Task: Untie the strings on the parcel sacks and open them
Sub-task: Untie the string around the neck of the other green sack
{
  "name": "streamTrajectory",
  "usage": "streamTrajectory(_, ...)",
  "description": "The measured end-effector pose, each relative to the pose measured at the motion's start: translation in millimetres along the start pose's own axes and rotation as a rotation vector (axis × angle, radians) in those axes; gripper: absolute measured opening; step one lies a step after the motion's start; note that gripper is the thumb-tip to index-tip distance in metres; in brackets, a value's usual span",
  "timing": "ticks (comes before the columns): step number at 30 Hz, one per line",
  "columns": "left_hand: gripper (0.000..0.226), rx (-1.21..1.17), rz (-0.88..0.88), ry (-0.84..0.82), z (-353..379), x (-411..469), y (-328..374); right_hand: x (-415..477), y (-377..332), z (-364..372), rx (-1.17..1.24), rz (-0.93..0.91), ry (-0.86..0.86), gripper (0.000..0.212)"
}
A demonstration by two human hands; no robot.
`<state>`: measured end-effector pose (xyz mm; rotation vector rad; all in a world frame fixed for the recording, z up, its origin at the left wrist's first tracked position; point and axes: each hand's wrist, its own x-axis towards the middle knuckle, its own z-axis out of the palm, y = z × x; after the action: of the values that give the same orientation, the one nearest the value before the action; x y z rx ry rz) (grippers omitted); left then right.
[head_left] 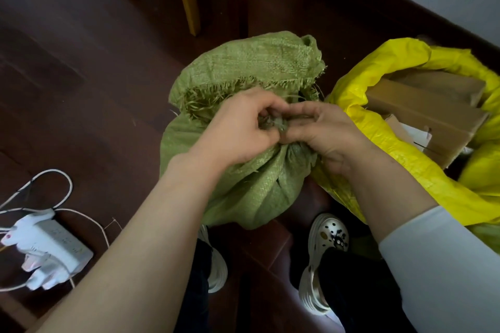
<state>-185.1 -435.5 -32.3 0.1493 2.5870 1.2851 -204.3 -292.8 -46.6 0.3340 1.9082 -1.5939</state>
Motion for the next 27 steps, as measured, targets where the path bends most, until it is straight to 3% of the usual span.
streamTrajectory(4, 0.04, -0.083, -0.149, 0.108, 2.1, 0.3, -9.5, -0.6, -1.1, -0.5, 0.065, 0.041, 0.033, 0.04)
streamTrajectory(8, 0.045, 0.059, -0.25, 0.269, 3.3, 0.2, -7.8, -0.6, -3.2, -0.3, 0.207, 0.106, 0.097, 0.035)
streamTrajectory(12, 0.027, -0.007, -0.262, 0.112, 11.8, 3.3, -16.2, -0.9, -2.7, -0.8, 0.219, 0.127, 0.094, 0.034)
streamTrajectory(15, 0.027, -0.031, -0.25, 0.048, 14.8, 4.4, -20.4, -0.7, -0.7, -0.8, 0.195, 0.11, 0.084, 0.033)
streamTrajectory(18, 0.029, -0.067, -0.24, 0.078, 15.8, 6.3, -22.1, -2.0, -0.7, -0.9, 0.182, 0.052, 0.058, 0.032)
streamTrajectory(21, 0.027, -0.119, -0.274, 0.172, 19.9, 10.1, -23.1, 0.9, 1.9, 0.0, 0.003, 0.008, 0.07, 0.025)
streamTrajectory(24, 0.034, -0.088, -0.288, 0.217, 24.7, 13.3, -24.3, 3.5, 3.9, -0.7, -0.469, -0.184, 0.289, 0.02)
streamTrajectory(25, 0.035, -0.075, -0.287, 0.228, 25.5, 14.0, -24.9, 2.0, 1.7, -0.8, -0.528, -0.304, 0.385, 0.018)
streamTrajectory(27, 0.035, -0.062, -0.286, 0.241, 26.0, 14.8, -25.9, -3.8, -4.4, -0.2, -0.417, -0.527, 0.44, 0.017)
